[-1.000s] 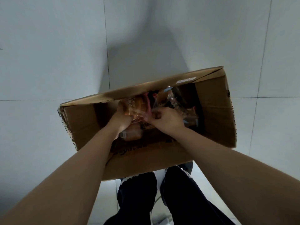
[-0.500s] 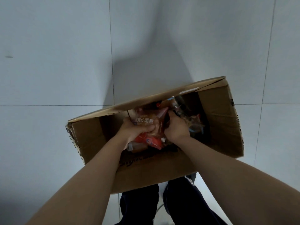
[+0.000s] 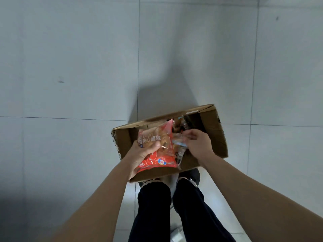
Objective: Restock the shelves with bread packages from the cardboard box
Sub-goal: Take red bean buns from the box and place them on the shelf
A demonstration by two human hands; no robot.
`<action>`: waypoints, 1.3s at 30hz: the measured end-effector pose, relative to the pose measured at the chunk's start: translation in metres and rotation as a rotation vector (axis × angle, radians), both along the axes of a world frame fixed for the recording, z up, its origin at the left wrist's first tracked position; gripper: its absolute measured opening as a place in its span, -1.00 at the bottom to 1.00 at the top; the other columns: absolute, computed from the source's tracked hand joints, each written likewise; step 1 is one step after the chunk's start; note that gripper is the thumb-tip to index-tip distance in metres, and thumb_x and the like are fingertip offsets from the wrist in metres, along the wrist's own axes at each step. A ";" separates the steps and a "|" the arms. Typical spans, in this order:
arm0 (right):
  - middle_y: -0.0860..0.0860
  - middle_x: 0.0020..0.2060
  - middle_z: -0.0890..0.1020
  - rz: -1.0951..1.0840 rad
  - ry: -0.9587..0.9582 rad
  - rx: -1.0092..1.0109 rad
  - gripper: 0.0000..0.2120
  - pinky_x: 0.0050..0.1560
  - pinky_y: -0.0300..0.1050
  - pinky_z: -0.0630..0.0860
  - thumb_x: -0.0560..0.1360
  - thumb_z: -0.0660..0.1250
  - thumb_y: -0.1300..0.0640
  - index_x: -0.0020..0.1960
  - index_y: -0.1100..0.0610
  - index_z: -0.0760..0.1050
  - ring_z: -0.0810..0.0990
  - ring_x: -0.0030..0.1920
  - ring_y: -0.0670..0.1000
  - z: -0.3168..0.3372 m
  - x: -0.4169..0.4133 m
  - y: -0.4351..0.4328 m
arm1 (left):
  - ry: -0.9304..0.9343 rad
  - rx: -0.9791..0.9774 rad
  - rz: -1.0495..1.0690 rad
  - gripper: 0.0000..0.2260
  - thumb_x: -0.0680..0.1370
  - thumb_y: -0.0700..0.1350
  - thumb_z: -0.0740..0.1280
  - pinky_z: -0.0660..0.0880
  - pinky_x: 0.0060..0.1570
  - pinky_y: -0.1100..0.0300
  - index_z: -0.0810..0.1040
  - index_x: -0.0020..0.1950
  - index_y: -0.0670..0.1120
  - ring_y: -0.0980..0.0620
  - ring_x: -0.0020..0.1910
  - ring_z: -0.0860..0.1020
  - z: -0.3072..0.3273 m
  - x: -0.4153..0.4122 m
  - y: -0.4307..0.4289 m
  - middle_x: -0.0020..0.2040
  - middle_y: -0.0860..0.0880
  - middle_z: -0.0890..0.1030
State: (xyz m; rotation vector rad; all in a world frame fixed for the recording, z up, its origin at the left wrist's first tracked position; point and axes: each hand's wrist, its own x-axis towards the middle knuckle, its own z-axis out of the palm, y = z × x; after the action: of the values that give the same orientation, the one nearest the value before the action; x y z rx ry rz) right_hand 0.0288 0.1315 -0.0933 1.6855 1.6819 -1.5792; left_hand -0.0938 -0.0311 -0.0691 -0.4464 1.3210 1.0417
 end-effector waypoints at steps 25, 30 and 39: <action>0.13 0.16 0.63 0.541 0.608 -0.626 -0.17 0.24 0.14 0.51 0.26 0.33 -0.48 0.27 0.11 0.52 0.61 0.18 0.14 0.503 -0.201 -0.098 | 0.587 0.065 0.610 -0.34 0.21 0.17 0.57 0.62 -0.23 0.08 0.54 0.22 -0.08 -0.04 -0.07 0.69 0.482 -0.077 -0.114 0.04 -0.12 0.68; 0.10 0.07 0.67 0.858 0.711 -0.519 -0.50 -0.02 0.00 0.64 0.35 0.54 0.20 0.23 0.09 0.46 0.69 0.00 0.11 0.584 -0.213 -0.167 | 0.818 -0.027 0.787 -0.52 0.29 0.20 0.42 0.55 -0.27 0.20 0.58 0.13 0.00 0.17 -0.24 0.68 0.557 -0.056 -0.169 -0.07 0.00 0.71; 0.17 -0.01 0.69 0.854 0.904 -0.558 -0.53 -0.10 0.00 0.61 0.34 0.52 0.23 0.21 0.22 0.46 0.69 -0.09 0.14 0.679 -0.224 -0.333 | 1.076 -0.208 1.210 -0.85 0.58 -0.18 0.24 0.45 -0.22 0.15 0.57 -0.05 0.01 0.02 -0.34 0.54 0.639 -0.026 -0.355 -0.19 -0.02 0.62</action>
State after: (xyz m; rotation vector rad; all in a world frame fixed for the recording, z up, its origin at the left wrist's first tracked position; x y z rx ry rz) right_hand -0.1949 -0.2018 0.5853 -0.1142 1.6513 -2.0969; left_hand -0.1195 -0.3866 0.5694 -0.9684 2.1653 2.3607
